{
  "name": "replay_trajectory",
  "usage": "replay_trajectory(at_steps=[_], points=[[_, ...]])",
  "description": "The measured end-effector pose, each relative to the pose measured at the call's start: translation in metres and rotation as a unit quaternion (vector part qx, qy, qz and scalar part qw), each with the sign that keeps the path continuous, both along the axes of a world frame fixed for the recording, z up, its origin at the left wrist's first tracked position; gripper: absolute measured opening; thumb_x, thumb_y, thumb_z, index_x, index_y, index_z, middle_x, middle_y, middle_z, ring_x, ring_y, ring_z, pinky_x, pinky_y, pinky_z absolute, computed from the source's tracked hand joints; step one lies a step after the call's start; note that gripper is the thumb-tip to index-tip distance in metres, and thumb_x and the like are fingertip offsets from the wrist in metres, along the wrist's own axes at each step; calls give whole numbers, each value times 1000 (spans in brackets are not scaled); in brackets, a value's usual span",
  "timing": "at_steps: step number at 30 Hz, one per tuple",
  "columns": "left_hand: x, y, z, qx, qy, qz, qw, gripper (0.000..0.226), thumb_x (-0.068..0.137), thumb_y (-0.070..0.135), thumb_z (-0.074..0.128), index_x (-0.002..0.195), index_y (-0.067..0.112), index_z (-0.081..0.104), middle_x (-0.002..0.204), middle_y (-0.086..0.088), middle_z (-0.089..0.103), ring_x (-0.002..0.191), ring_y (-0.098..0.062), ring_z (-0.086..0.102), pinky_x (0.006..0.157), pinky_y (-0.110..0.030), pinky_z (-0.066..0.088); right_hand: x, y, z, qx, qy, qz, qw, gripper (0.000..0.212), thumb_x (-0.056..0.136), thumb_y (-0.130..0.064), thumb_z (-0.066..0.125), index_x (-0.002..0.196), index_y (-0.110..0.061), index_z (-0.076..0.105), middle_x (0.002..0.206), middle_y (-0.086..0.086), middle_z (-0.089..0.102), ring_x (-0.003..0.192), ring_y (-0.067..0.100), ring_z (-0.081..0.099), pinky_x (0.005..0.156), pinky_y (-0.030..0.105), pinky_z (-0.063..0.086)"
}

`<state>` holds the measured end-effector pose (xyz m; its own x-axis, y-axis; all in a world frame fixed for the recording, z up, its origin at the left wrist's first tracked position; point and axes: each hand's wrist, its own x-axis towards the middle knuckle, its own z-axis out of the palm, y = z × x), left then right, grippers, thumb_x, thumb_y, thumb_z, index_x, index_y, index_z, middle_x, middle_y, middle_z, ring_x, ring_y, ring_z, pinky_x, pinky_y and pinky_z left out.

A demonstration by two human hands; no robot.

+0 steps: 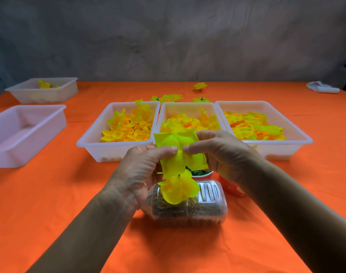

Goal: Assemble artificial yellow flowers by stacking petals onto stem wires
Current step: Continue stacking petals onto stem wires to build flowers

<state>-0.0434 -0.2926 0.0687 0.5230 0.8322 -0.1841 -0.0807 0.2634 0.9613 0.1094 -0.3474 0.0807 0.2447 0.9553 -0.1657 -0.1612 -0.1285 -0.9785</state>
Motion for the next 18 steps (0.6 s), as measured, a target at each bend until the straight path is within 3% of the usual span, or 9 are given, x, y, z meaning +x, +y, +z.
replay_trajectory(at_steps=[3, 4, 6, 8, 12, 15, 18], points=[[1, 0, -3, -10, 4, 1, 1000, 39, 51, 21, 72, 87, 5, 69, 73, -10, 72, 60, -21, 67, 69, -37, 49, 0, -2, 0, -3, 2, -1, 1000, 6, 71, 3, 71, 70, -1, 66, 75, 5, 74, 68, 19, 70, 67, 35, 57], [1, -1, -4, -15, 4, 1, 1000, 33, 54, 19, 72, 85, 6, 69, 72, -10, 72, 59, -20, 67, 69, -36, 49, -1, -1, 0, -11, -3, 1, 1000, 14, 70, 2, 71, 83, 0, 68, 84, 9, 74, 73, 22, 71, 73, 38, 57], [1, -1, -5, -22, 3, 0, 1000, 33, 55, 18, 71, 86, 6, 69, 73, -10, 72, 59, -19, 67, 69, -35, 51, -3, 0, 0, -37, -13, 5, 999, 53, 69, 0, 73, 119, 1, 57, 106, 18, 69, 91, 30, 68, 90, 47, 52], [1, -1, -6, -22, 3, -1, 1000, 45, 52, 20, 71, 93, 2, 69, 76, -11, 73, 61, -21, 68, 72, -37, 52, -4, 2, 1, -52, -22, 6, 998, 70, 68, 1, 74, 132, 1, 46, 113, 21, 65, 99, 33, 66, 95, 50, 49], [1, -1, -7, -23, 1, -2, 1000, 47, 53, 19, 71, 95, 1, 67, 76, -11, 72, 64, -23, 67, 74, -39, 52, -3, 5, 3, -59, -38, 4, 998, 69, 66, 3, 74, 129, -1, 47, 112, 21, 65, 95, 32, 65, 93, 47, 49], [0, 0, -10, -25, 5, -4, 1000, 23, 65, 14, 71, 87, 8, 69, 78, -11, 71, 73, -26, 63, 77, -41, 47, -3, 7, 5, -66, -42, 12, 997, 54, 67, 3, 73, 117, -4, 54, 104, 19, 68, 88, 30, 67, 90, 47, 49], [0, -1, -12, -30, 7, -3, 1000, 6, 78, 13, 67, 84, 12, 68, 81, -11, 67, 78, -28, 57, 67, -35, 44, -2, 8, 7, -68, -48, 13, 996, 40, 70, 4, 72, 106, -7, 60, 91, 13, 70, 76, 25, 67, 79, 41, 51]])
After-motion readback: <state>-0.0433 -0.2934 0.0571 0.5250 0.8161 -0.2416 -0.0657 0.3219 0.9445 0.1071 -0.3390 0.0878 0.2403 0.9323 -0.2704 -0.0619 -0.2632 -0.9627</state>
